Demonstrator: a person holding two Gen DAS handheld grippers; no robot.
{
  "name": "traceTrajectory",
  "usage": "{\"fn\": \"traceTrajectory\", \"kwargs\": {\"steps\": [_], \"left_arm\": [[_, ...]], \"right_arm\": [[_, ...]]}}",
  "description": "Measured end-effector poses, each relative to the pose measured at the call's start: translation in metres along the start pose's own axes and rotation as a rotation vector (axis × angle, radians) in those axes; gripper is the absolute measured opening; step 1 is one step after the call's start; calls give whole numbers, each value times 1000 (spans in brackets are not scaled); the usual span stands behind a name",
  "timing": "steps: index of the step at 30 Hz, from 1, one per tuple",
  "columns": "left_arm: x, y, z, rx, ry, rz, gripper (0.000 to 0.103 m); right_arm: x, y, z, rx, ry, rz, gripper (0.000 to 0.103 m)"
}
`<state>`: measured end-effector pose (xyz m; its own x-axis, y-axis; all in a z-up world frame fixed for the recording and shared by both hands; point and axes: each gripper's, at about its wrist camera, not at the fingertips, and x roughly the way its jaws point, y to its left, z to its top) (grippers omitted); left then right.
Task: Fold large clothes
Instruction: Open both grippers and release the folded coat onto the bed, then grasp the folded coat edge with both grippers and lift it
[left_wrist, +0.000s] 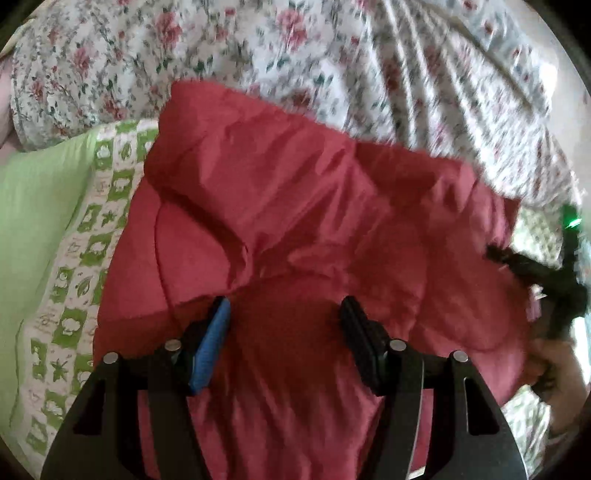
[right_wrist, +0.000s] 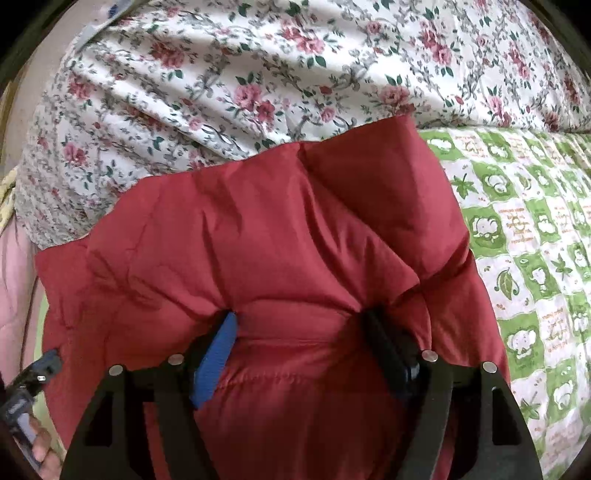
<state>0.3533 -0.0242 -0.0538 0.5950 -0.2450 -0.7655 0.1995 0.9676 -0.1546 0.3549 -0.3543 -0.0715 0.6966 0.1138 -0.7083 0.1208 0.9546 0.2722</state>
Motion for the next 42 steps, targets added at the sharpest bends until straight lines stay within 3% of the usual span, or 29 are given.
{"fn": "traceTrajectory", "kwargs": {"steps": [5, 10, 14, 19, 23, 31, 39, 42], "left_arm": [[6, 3, 2, 10, 12, 0, 62], [-21, 14, -3, -31, -14, -88, 63], [-43, 27, -11, -51, -52, -150, 66], [-63, 48, -18, -80, -87, -161, 76], [-76, 71, -22, -122, -139, -111, 82], [-48, 113, -27, -261, -70, -174, 83], [-12, 111, -25, -295, 28, -271, 83], [1, 112, -25, -329, 55, -316, 89]], "right_arm": [[-42, 7, -17, -12, -43, 51, 75], [-78, -14, -36, 25, -68, 107, 83], [-100, -38, -46, 56, -101, 97, 87], [-105, -73, -54, 115, -85, 98, 90], [-104, -91, -57, 172, -69, 144, 90], [-83, -97, -60, 210, 9, 257, 94], [-59, -94, -62, 203, 86, 290, 95], [-47, -89, -60, 199, 120, 302, 96]]}}
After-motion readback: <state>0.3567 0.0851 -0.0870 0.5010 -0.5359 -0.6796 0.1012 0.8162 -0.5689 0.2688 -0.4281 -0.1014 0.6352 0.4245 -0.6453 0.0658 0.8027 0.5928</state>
